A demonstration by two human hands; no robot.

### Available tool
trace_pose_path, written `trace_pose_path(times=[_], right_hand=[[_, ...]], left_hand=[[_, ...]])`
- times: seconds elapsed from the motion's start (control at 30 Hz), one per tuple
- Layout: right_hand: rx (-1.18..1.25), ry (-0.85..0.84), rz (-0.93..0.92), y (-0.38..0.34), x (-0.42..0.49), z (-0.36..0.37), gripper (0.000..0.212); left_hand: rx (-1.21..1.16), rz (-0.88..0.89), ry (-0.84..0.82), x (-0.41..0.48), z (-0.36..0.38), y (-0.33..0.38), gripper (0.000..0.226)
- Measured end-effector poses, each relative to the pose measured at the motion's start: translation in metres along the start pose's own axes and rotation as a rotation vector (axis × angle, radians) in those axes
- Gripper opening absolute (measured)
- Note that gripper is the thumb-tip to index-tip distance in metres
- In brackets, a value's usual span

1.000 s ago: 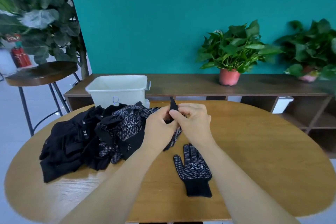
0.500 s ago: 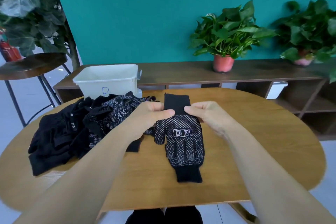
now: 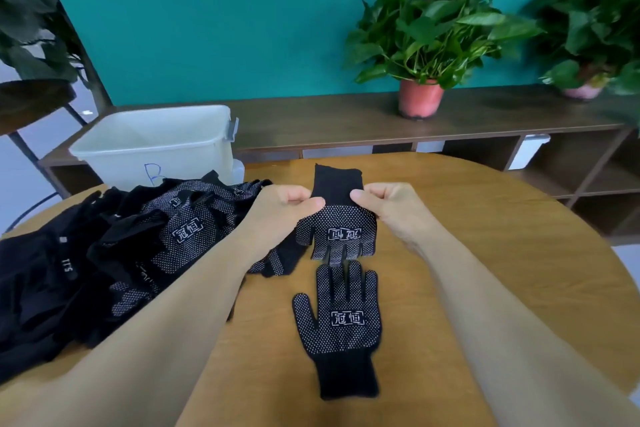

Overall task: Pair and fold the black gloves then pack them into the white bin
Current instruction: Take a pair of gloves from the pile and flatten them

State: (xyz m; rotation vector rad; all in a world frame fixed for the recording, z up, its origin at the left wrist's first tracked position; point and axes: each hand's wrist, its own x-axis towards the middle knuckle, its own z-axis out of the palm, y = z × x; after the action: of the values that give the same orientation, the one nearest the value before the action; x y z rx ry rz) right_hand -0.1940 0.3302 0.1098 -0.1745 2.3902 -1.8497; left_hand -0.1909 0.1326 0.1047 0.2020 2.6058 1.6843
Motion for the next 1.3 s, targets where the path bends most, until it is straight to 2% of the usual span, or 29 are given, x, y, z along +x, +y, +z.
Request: trace_pose_path(times=[0.17,0.3,0.33,0.43,0.53,0.6,0.67,0.77,0.83,1.0,1.3], right_hand=[[-0.038,-0.019,0.008,0.027,0.004,-0.001,0.048],[-0.019,-0.052,0.055,0.058,-0.011,0.005,0.044],[-0.017,-0.051,0.046,0.062,-0.015,0.006,0.044],[-0.018,-0.042,-0.017,0.064,-0.028,0.007,0.042],[-0.101,-0.045,-0.096,0.076,-0.054,0.01,0.038],[-0.347,-0.003,-0.189,0.099,-0.079,0.017,0.027],[-0.654,0.087,-0.374,0.125,-0.106,0.025,0.012],[-0.888,0.158,-0.555,0.148,-0.126,0.034,0.045],[-0.948,0.191,-0.601,0.151,-0.128,0.037,0.052],[-1.001,0.292,-0.777,0.152,-0.131,0.041,0.031],[-1.073,0.312,-0.816,0.157,-0.135,0.043,0.032]], left_hand=[[0.024,0.016,-0.03,0.006,0.008,-0.024,0.029],[0.029,0.003,-0.076,-0.012,0.02,-0.048,0.062],[0.037,0.012,-0.075,-0.016,0.022,-0.05,0.063],[0.028,0.068,-0.058,-0.029,0.025,-0.052,0.044],[0.114,0.09,-0.032,-0.055,0.029,-0.071,0.04],[0.266,0.141,0.005,-0.081,0.039,-0.093,0.037],[0.368,0.262,0.021,-0.109,0.052,-0.114,0.027],[0.526,0.421,0.035,-0.132,0.065,-0.131,0.025],[0.568,0.483,0.074,-0.134,0.067,-0.136,0.025],[0.722,0.649,0.128,-0.134,0.069,-0.133,0.023],[0.789,0.683,0.181,-0.137,0.072,-0.133,0.024]])
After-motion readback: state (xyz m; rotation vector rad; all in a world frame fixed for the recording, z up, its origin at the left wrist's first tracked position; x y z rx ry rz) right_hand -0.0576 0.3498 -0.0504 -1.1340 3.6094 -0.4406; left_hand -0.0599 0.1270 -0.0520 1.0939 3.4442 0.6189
